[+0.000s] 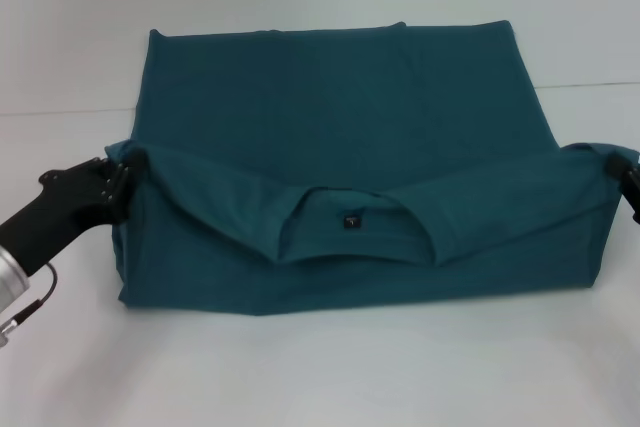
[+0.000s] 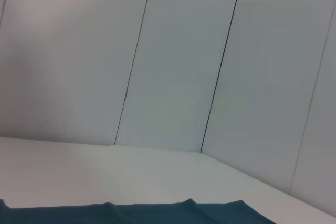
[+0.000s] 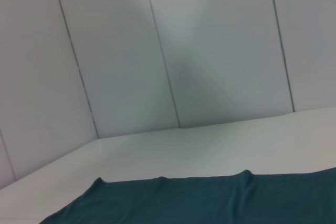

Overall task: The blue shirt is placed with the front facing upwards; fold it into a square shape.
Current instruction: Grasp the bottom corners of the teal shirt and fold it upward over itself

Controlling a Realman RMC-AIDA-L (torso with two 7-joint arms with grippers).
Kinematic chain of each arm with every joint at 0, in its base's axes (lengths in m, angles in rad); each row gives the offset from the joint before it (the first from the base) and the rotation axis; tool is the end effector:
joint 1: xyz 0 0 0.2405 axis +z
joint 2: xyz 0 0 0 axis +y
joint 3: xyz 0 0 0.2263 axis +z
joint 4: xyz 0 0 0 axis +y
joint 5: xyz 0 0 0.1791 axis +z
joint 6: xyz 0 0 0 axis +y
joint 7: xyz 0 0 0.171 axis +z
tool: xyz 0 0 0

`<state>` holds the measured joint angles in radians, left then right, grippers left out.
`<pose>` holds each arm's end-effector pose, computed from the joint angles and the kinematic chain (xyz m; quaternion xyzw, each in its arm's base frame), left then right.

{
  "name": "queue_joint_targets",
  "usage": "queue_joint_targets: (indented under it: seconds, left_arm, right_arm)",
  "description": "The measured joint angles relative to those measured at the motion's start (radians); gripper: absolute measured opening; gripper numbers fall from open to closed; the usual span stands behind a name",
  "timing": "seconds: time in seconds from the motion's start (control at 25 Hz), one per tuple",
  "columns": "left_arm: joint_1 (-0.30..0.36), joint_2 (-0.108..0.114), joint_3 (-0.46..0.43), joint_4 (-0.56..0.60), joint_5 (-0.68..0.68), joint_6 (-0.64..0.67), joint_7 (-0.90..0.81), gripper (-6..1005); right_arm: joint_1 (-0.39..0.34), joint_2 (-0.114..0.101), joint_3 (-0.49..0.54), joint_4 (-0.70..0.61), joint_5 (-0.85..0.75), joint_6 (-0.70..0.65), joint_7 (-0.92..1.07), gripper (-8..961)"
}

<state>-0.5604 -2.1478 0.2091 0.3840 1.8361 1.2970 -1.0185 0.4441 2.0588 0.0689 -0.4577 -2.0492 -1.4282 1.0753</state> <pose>-0.2378 0.3436 0.0030 -0.8061 -0.2821 -0.3618 0.3737 0.3025 0.3084 0.0594 -0.7762 0.3166 0.3337 0.4311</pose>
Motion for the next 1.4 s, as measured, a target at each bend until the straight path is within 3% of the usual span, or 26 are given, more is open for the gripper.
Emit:
queue_joint_targets:
  seconds: [0.64,1.4]
  left_arm:
    - [-0.082,-0.001,-0.007,-0.016,-0.047,-0.11,0.026,38]
    - [-0.182,-0.01,-0.006,-0.068,-0.13,-0.338,0.064,38]
  right_arm:
    - [0.063,-0.02,-0.003,0.006,0.008,0.113,0.004,35]
    - [0.151,-0.03,-0.034,0.035,0.008,0.292,-0.013,35]
